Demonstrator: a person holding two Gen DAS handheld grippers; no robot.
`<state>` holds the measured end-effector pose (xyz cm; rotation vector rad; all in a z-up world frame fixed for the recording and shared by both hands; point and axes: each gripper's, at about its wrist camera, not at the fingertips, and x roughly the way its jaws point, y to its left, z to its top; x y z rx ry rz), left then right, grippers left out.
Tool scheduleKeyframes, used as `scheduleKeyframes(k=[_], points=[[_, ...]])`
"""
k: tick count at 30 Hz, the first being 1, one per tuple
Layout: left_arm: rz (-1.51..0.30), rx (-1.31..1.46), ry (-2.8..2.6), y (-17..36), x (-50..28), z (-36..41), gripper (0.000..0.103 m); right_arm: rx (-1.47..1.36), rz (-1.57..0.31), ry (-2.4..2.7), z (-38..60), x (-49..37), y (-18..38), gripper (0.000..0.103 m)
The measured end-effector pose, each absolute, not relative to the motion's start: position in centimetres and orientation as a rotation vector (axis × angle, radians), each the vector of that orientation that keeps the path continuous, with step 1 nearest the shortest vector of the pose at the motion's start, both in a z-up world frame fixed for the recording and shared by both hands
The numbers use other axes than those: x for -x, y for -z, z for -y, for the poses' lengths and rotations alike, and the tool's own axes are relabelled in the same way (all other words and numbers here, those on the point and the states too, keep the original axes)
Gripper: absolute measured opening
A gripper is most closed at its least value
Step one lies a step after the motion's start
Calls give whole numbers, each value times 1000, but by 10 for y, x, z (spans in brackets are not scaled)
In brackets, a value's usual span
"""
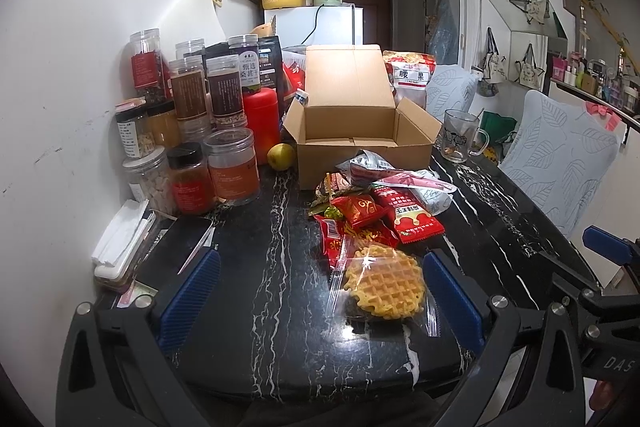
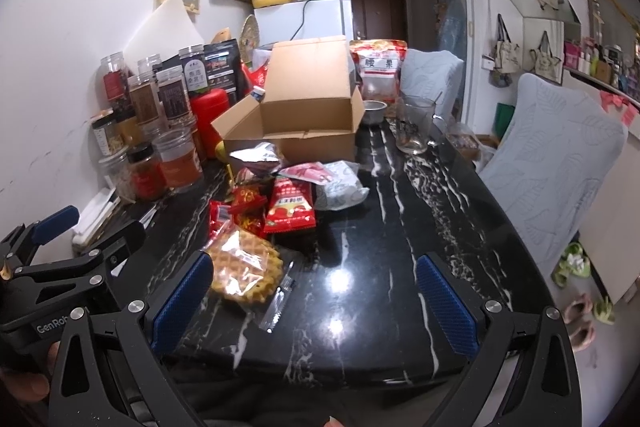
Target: Organize snacks
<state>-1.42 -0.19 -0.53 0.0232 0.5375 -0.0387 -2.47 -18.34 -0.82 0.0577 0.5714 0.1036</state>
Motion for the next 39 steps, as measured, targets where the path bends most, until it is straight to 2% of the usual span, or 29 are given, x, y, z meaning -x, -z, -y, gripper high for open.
scheduleKeyframes(k=[24, 39], points=[[-617, -56, 53, 2, -12, -12, 103, -40, -641, -228, 169, -7, 22, 103], [-716, 13, -1, 28, -46, -60, 103, 143, -709, -427, 135, -50, 54, 103]])
